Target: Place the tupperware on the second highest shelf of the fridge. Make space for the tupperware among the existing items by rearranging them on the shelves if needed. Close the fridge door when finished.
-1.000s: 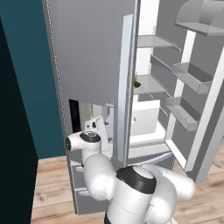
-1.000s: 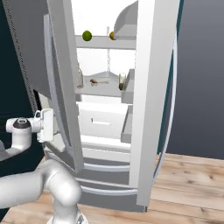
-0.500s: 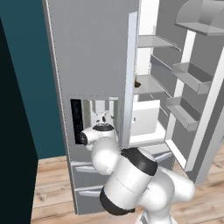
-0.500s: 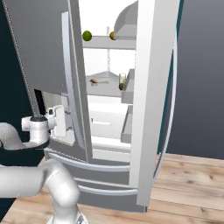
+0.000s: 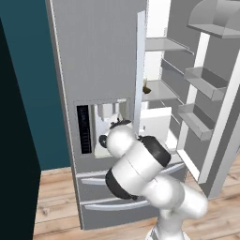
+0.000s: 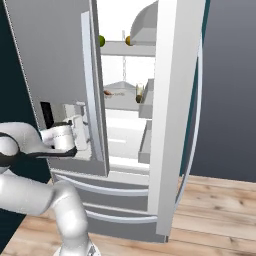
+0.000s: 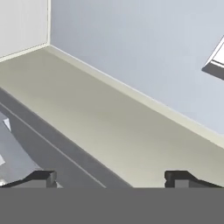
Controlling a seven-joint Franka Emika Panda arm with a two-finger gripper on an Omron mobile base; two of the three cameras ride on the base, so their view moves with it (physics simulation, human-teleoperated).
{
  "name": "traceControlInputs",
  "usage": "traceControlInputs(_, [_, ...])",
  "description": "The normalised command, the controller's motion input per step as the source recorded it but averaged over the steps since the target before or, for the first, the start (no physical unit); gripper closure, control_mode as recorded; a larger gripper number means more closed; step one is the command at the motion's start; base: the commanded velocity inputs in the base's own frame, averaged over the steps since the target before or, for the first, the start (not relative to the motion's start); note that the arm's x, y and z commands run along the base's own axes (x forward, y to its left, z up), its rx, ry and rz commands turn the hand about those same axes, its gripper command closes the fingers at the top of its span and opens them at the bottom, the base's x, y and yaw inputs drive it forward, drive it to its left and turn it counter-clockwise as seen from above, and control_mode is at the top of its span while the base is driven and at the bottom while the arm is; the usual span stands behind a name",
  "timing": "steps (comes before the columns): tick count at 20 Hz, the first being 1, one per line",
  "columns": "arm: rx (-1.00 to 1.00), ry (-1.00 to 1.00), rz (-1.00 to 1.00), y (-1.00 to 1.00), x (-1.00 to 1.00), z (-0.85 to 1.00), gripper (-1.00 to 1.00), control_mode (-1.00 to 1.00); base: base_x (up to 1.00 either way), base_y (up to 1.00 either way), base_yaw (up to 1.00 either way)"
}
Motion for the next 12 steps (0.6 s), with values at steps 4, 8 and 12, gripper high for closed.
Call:
traceControlInputs(4, [0.00, 0.00, 0.16, 0.00, 0.55, 0.35, -1.00, -1.00, 0.00, 0.00, 0.00])
traceControlInputs(8, [0.00, -0.01, 0.16, 0.00, 0.60, 0.36, -1.00, -1.00, 0.00, 0.00, 0.00])
traceControlInputs(12, [-0.07, -0.19, 0.20, 0.50, -0.16, 0.27, -1.00, -1.00, 0.00, 0.00, 0.00])
